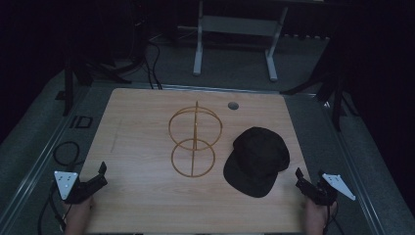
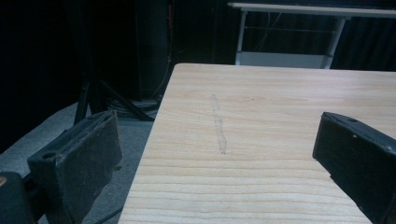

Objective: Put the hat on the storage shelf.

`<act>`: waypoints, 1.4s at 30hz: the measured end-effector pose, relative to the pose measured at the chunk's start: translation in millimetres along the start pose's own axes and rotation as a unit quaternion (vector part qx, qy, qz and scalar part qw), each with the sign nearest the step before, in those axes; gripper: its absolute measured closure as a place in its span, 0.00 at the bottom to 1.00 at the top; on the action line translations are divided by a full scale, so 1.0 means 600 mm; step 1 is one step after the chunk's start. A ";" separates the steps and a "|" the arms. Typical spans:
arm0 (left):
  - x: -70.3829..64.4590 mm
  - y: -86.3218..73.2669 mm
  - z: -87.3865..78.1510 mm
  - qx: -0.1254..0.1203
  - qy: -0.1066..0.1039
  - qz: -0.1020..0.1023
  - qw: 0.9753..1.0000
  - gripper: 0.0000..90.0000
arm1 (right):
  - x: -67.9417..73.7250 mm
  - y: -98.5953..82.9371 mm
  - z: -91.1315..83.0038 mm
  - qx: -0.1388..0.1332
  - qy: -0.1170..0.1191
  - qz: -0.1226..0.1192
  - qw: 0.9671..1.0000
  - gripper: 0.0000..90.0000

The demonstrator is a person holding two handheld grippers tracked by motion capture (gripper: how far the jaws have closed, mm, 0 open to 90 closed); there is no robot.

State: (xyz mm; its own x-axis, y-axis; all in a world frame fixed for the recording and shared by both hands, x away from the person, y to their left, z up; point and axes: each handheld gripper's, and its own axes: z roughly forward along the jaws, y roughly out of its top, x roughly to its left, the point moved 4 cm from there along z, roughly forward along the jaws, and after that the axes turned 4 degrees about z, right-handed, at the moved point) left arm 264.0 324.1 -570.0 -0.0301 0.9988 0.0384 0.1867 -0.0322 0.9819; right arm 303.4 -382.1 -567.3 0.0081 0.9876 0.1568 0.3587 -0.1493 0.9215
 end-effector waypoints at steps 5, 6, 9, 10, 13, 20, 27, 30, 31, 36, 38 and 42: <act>-0.002 0.000 0.001 -0.002 0.004 0.003 1.000 0.02 | -0.001 0.001 -0.003 0.000 0.018 -0.005 1.000 0.15; -0.003 -0.001 0.002 0.002 0.002 0.004 1.000 0.02 | 0.000 -0.001 -0.004 0.007 0.018 -0.014 1.000 0.15; -0.004 -0.001 0.002 0.002 0.002 0.004 1.000 0.02 | -0.001 -0.002 -0.004 0.011 0.026 -0.015 0.999 0.15; -0.004 -0.001 0.002 0.002 0.002 0.004 1.000 0.02 | -0.001 -0.002 -0.004 0.011 0.026 -0.015 0.999 0.15; -0.001 -0.001 0.002 0.002 -0.001 -0.001 1.000 0.02 | -0.003 0.006 -0.010 0.013 0.050 -0.010 0.999 0.15; -0.001 -0.001 0.002 0.002 -0.002 -0.003 1.000 0.02 | 0.004 0.033 -0.016 0.027 0.095 0.005 0.995 0.15; -0.004 -0.001 0.002 0.002 -0.004 0.006 1.000 0.02 | 0.034 0.082 -0.018 0.069 0.151 -0.003 0.986 0.15; -0.006 -0.001 0.002 0.001 -0.004 0.010 1.000 0.02 | 0.052 0.103 -0.018 0.068 0.170 -0.019 0.983 0.15; -0.007 -0.001 0.002 0.002 -0.004 0.013 1.000 0.02 | 0.057 0.110 -0.017 0.066 0.177 -0.027 0.982 0.15; -0.007 -0.001 0.002 0.003 -0.005 0.016 1.000 0.02 | 0.095 0.131 -0.006 0.084 0.208 -0.062 0.973 0.14; -0.008 -0.001 0.002 0.002 -0.005 0.016 1.000 0.02 | 0.103 0.134 -0.003 0.087 0.215 -0.067 0.970 0.14; -0.009 -0.001 0.002 0.002 -0.006 0.018 1.000 0.02 | 0.131 0.137 0.013 0.107 0.234 -0.096 0.962 0.14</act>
State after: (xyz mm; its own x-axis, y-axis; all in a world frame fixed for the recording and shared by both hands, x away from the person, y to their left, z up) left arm 265.0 319.0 -570.9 -0.0117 0.9974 0.0709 0.1914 -0.0674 0.9792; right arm 340.6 -316.5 -481.9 -0.4805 0.8584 0.1795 0.4960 0.0972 0.8628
